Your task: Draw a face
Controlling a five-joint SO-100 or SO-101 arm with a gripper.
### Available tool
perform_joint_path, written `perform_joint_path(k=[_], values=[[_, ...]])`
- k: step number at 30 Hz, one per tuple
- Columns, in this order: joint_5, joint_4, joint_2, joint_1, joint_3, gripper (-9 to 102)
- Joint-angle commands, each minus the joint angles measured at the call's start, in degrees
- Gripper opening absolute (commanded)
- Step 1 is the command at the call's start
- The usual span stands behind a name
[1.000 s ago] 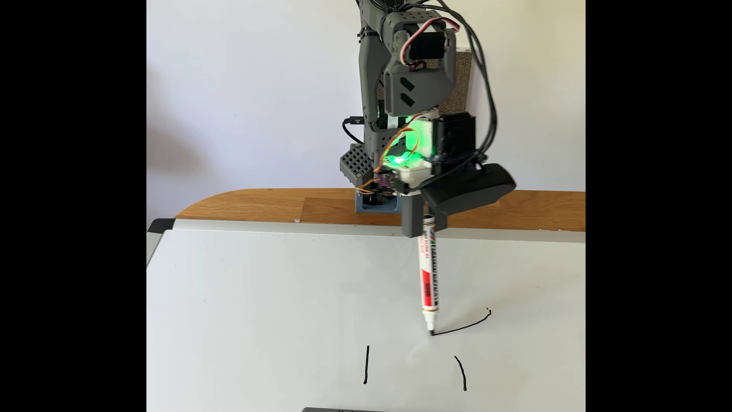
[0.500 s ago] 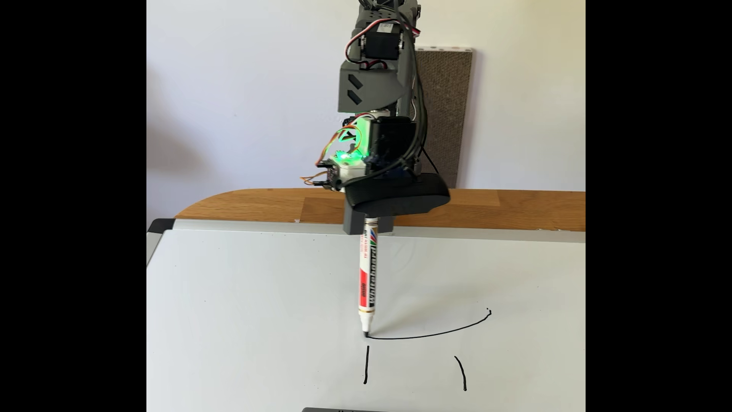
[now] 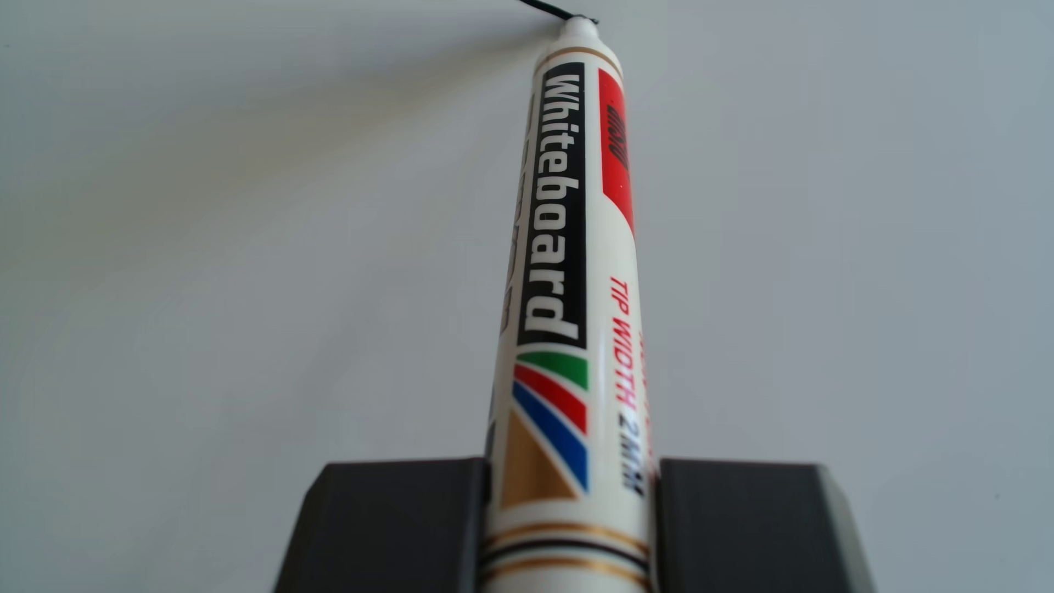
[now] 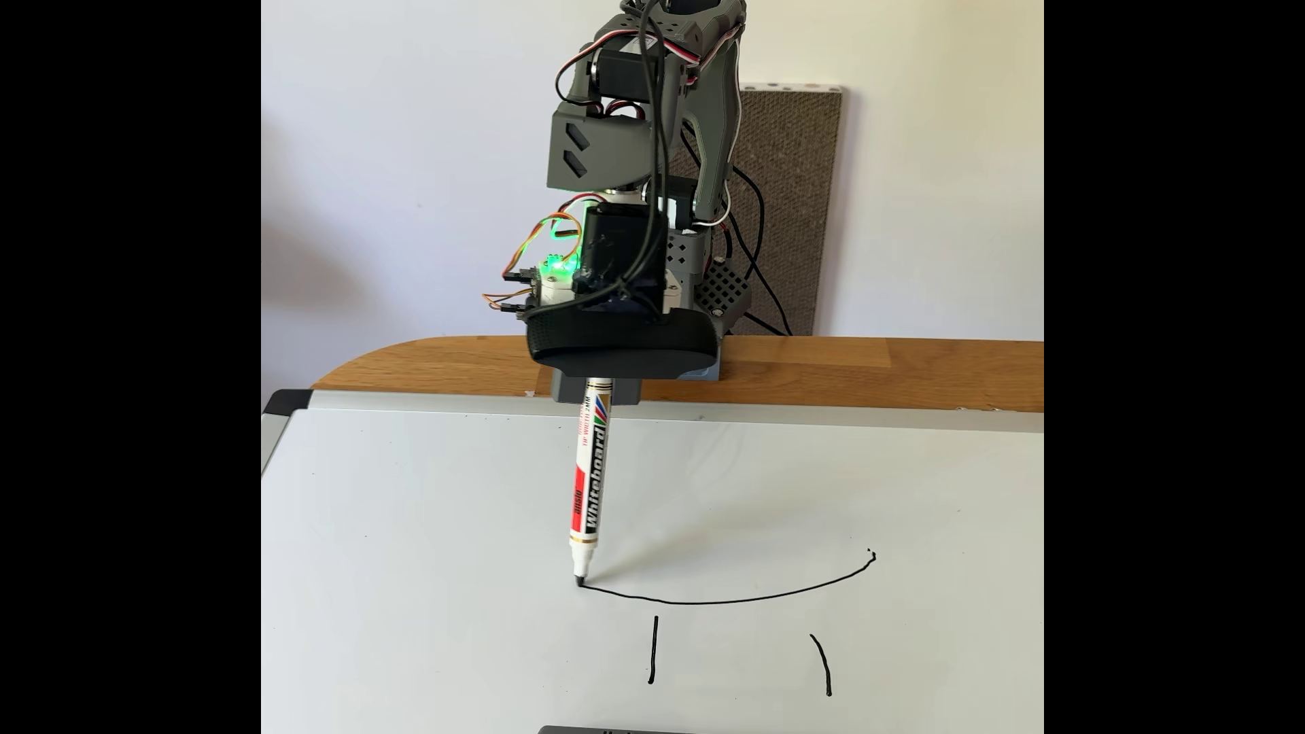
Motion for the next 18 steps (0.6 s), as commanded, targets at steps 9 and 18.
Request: perform_joint_path(k=[9, 18], values=[[-1.6, 0.2, 3.4, 5.5, -4.1, -1], [0.6, 0.2, 5.7, 0.3, -12.0, -1]])
